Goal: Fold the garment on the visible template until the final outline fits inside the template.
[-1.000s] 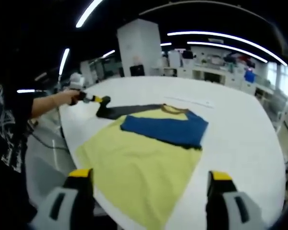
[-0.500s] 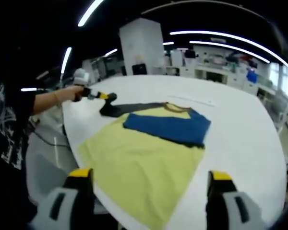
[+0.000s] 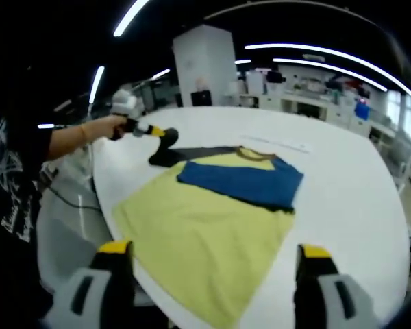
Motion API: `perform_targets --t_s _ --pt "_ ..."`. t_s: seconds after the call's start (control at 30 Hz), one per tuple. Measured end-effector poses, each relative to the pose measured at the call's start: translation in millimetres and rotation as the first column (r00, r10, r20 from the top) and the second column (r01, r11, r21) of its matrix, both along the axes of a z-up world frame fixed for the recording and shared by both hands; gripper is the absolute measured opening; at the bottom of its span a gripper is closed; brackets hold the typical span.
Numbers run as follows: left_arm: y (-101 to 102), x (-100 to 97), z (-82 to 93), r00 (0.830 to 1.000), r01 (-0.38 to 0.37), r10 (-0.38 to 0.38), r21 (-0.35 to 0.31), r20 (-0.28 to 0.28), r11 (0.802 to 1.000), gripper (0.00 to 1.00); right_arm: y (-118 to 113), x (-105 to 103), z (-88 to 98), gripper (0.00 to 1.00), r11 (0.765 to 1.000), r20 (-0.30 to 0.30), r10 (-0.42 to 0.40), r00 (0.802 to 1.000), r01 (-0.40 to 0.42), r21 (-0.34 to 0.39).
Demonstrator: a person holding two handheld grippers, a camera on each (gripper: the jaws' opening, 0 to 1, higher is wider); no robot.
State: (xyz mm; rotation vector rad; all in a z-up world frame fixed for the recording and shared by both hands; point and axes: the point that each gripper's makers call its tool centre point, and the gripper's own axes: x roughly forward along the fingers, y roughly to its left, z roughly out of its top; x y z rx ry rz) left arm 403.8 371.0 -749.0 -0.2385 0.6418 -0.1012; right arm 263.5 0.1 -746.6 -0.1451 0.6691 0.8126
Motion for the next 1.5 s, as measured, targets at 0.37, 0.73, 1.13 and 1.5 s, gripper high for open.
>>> perform_targets --t_s 0.37,0.73,1.13,1.5 --pt "-26 8.1 2.3 0.998 0.059 -0.059 0.007 -0.002 0.998 0.01 1 0 -1.1 0.99 1.0 -0.003 0.01 1.0 -0.01 -0.006" --pt "-49 15.5 3.5 0.995 0.101 -0.101 -0.006 -0.001 0.995 0.01 4 0 -2.5 0.99 1.0 -0.005 0.013 1.0 -0.014 -0.01" --pt "-68 22.2 3.1 0.991 0.131 -0.131 -0.027 0.003 0.991 0.01 9 0 -2.3 0.99 1.0 -0.002 0.03 1.0 -0.03 -0.007" --pt "-90 27.5 2.4 0.985 0.172 -0.172 -0.032 0.008 0.985 0.01 10 0 -4.1 0.99 0.999 -0.004 0.032 0.999 -0.032 -0.009"
